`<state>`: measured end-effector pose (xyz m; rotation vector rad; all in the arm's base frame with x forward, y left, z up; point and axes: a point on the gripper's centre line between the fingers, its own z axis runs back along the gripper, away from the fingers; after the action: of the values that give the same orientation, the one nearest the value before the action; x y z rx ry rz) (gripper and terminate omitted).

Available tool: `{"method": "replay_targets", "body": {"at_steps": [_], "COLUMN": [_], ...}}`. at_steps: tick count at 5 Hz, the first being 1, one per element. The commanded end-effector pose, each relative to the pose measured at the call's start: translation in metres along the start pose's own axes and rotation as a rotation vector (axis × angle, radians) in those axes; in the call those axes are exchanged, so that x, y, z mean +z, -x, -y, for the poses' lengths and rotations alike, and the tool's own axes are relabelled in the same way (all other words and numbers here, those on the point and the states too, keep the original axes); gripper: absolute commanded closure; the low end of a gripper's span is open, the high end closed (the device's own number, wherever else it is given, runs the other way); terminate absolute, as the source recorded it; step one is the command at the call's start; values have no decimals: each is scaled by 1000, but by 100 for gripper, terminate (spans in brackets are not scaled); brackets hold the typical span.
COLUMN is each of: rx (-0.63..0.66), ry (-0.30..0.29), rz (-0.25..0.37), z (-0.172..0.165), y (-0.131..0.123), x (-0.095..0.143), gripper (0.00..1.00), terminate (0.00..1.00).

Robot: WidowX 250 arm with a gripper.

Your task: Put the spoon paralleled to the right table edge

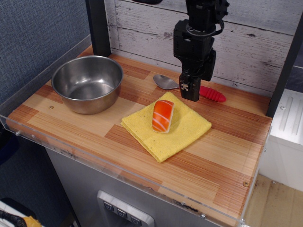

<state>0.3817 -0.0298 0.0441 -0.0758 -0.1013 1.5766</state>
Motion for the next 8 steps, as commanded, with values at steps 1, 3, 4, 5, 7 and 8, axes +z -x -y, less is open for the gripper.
{"method": "replay_targets", "body": {"at_steps": [1,3,4,5,7,8], "rx": [-5,-5,-17,-1,-20,-29], "ry": [53,32,28,25,66,90], "rz": [-14,-29,-25,-28,-38,-52], "z": [30,32,26,21,20,19], "y": [10,14,13,14,18,16], "x": [3,-6,-9,-8,14,29], "gripper": [0,0,0,100,100,100], "terminate": [0,0,0,0,0,0]}}
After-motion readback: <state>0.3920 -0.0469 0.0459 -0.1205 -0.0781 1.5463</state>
